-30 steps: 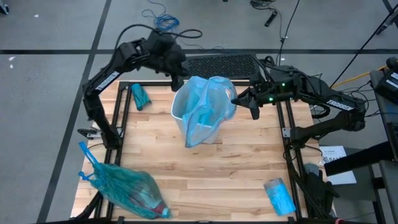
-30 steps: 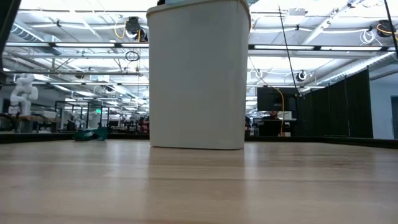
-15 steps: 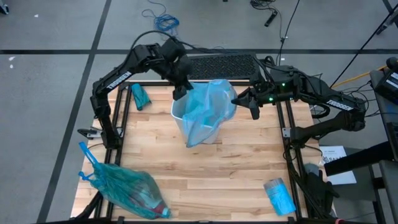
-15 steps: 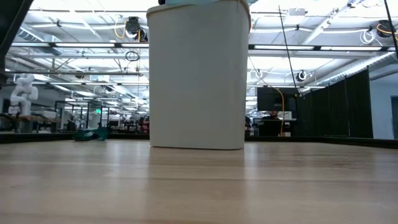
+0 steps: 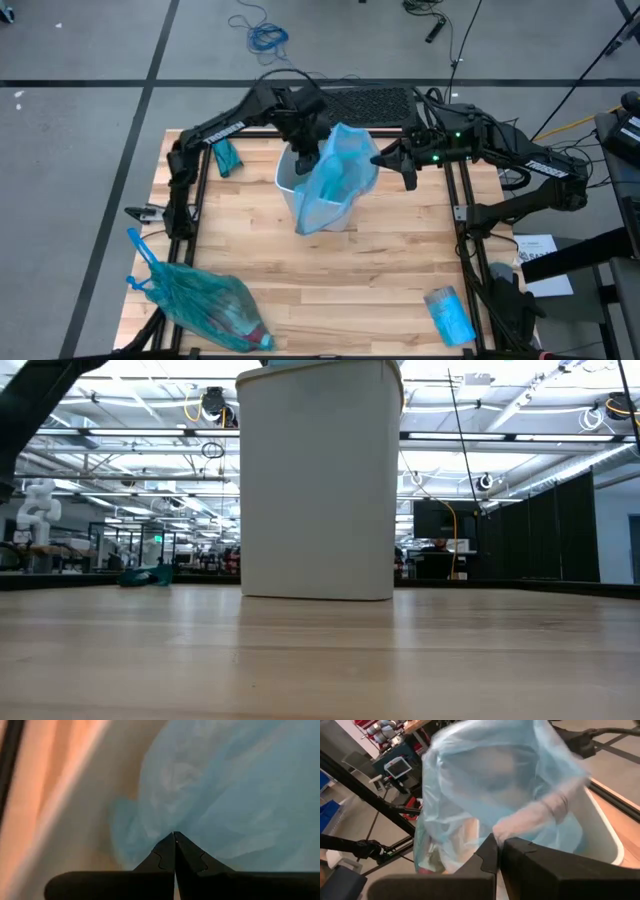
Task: Place trash/remove bag and relplace
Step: Insert the new blue trash bag into the white trash bin
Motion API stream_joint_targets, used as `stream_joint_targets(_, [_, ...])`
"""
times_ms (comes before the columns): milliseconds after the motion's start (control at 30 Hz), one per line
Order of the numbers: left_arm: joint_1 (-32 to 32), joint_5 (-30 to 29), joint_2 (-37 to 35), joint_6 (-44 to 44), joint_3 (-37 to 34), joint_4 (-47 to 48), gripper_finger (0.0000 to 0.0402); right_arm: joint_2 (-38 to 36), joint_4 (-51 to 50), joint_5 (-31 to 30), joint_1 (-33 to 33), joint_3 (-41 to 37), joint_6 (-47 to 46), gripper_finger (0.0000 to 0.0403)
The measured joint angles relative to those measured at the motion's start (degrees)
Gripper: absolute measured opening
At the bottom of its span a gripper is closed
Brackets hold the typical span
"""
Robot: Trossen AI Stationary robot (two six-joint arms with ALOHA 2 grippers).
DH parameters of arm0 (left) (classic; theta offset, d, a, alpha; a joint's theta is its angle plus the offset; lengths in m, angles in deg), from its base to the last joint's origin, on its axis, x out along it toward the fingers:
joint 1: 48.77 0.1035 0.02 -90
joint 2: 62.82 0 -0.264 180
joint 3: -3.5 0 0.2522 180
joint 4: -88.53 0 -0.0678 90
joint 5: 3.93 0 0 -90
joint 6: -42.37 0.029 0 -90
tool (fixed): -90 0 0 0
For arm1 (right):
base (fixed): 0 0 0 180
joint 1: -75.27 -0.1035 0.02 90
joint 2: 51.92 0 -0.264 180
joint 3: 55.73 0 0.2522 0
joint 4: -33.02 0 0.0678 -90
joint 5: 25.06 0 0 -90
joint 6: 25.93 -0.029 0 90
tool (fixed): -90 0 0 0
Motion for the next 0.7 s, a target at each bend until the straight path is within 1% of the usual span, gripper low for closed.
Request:
stream_joint_targets(133, [-0.7, 0.2, 1.9, -0.6, 0.1, 0.3, 0.0, 0.8, 0.0, 0.0, 0.0, 0.1, -0.6, 0.0])
stream_joint_targets(200, [-0.8, 0.2, 2.7, -0.6, 0.1, -0.9, 0.0, 1.8, 0.0, 0.2, 0.0, 0.1, -1.1, 0.0])
stream_joint_targets(367, [-0.5, 4.2, 3.1, -2.2, 0.2, 1.6, 0.0, 6.0, -0.6, 2.9, 0.0, 0.1, -1.9, 0.0])
stream_joint_targets(433, [-0.4, 4.7, 3.1, -2.3, 0.2, 3.0, 0.0, 7.7, -0.7, 3.0, 0.0, 0.0, -1.8, 0.0])
stream_joint_targets(500, [-0.4, 4.3, 2.4, -2.7, 0.0, 2.5, 0.0, 8.9, -0.3, 3.1, 0.0, 0.0, -1.7, 0.0])
stream_joint_targets(567, [-0.8, 2.7, 1.1, -3.0, -0.2, 0.8, 0.0, 9.8, -0.1, 3.1, 0.0, 0.0, -1.6, 0.0])
stream_joint_targets(633, [-1.1, 1.7, -1.2, -3.1, -0.2, -2.4, 0.0, 10.3, -0.1, 3.1, 0.0, 0.0, -1.5, 0.0])
stream_joint_targets(700, [-1.0, 0.7, -3.8, -4.0, -0.1, -3.4, 0.0, 10.4, -0.1, 3.1, 0.0, 0.0, -1.3, 0.0])
